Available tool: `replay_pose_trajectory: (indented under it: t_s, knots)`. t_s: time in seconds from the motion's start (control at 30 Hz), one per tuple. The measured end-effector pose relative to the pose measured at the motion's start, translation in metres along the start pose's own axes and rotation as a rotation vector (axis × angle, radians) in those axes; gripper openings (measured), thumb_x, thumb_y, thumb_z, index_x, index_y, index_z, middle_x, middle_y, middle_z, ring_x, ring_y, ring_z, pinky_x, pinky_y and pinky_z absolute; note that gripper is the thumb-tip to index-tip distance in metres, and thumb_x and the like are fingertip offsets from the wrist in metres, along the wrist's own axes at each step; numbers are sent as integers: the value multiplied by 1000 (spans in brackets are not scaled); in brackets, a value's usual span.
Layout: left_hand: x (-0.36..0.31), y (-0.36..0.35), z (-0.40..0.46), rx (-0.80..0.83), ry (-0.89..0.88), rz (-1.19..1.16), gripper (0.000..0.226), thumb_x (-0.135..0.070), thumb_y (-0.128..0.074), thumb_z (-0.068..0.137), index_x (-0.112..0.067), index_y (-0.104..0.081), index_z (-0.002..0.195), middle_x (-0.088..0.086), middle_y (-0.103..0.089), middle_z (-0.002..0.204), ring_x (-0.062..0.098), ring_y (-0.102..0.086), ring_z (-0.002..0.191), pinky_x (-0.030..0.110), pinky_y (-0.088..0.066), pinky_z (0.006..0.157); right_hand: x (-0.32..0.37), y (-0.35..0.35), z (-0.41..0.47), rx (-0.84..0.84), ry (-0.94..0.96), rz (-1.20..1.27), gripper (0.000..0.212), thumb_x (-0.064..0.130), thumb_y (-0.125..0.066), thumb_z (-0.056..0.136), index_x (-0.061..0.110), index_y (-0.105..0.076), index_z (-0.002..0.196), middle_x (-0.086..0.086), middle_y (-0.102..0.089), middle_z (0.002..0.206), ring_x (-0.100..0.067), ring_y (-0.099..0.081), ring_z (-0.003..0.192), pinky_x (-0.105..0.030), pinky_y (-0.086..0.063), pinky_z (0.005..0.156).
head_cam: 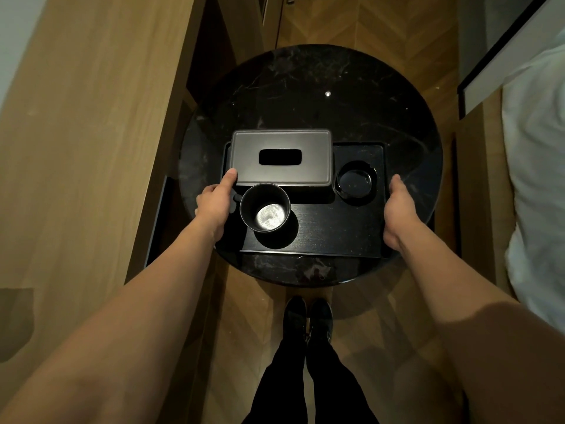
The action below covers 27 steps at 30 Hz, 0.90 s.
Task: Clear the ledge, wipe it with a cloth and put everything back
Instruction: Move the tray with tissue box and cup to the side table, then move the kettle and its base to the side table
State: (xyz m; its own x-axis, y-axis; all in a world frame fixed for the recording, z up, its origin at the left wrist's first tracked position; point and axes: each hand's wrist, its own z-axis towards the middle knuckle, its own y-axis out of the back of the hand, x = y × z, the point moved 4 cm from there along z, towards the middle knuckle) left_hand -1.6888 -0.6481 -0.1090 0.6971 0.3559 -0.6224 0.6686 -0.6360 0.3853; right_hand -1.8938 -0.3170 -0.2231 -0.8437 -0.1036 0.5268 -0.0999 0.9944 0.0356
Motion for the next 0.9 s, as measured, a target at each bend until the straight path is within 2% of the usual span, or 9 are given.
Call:
replay_pose_trajectory:
  t_s: [0.13, 0.23, 0.33, 0.4, 0.47, 0.53, 0.6, 0.7, 0.9]
  knots:
    - [0, -2, -1, 1, -4, 6, 116, -97, -55, 49, -30, -48, 144, 4, -46, 150, 33, -42, 137, 58, -35, 113, 11, -11, -40, -16, 9, 18, 118, 95, -46, 43, 41, -36, 147, -4, -52, 143, -31, -50, 127, -58, -31, 110]
    - [3, -2, 3, -5, -6, 23, 118, -99, -53, 49, -31, -48, 144, 3, -46, 150, 33, -42, 137, 58, -34, 113, 13, -11, -41, -30, 22, 25, 117, 95, -44, 43, 41, -36, 147, -5, -51, 144, -31, -50, 128, -58, -31, 110]
    - [3, -1, 5, -1, -23, 46, 118, -100, -52, 49, -31, -48, 145, 2, -46, 150, 32, -41, 137, 57, -34, 114, 18, -15, -58, -45, 23, -29, 118, 91, -46, 48, 32, -37, 149, -7, -50, 144, -31, -50, 127, -55, -34, 109]
    - [0, 1, 3, 18, -42, 65, 116, -98, -52, 52, -30, -46, 147, 3, -45, 151, 32, -41, 138, 57, -34, 114, 30, -23, -83, -75, 57, -125, 101, 81, -45, 68, 26, -33, 152, -8, -44, 150, -32, -45, 133, -52, -32, 112]
    - [-7, 3, -2, 35, -93, 78, 111, -93, -52, 62, -27, -41, 151, 4, -42, 154, 32, -40, 140, 56, -34, 116, 44, -27, -104, -152, 198, -317, 77, 63, -43, 91, 22, -30, 154, -8, -31, 157, -32, -34, 141, -51, -28, 116]
    - [-19, 8, -14, 5, -178, 88, 94, -80, -52, 82, -23, -35, 155, 6, -38, 157, 32, -39, 142, 53, -33, 117, 59, -32, -126, -205, 409, -509, 67, 47, -45, 99, 18, -24, 156, -8, -20, 161, -30, -22, 147, -50, -23, 119]
    - [-29, 16, -29, -70, -273, 154, 79, -65, -49, 95, -20, -29, 157, 6, -31, 161, 31, -35, 145, 47, -31, 119, 70, -41, -156, -196, 585, -632, 68, 38, -50, 100, 14, -21, 157, -8, -18, 163, -28, -17, 149, -47, -21, 121]
    - [-43, 35, -63, -184, -482, 339, 71, -51, -51, 101, -16, -27, 158, 7, -30, 162, 27, -31, 148, 41, -29, 118, 83, -60, -198, -144, 791, -765, 69, 31, -54, 98, 9, -23, 155, -11, -23, 161, -27, -21, 148, -43, -21, 122]
    - [-41, 69, -112, -387, -842, 604, 60, -37, -53, 102, -9, -35, 153, 11, -43, 153, 27, -36, 144, 47, -29, 121, 76, -108, -267, -23, 1114, -1052, 68, 25, -57, 97, 7, -25, 154, -12, -25, 160, -24, -21, 149, -39, -19, 123]
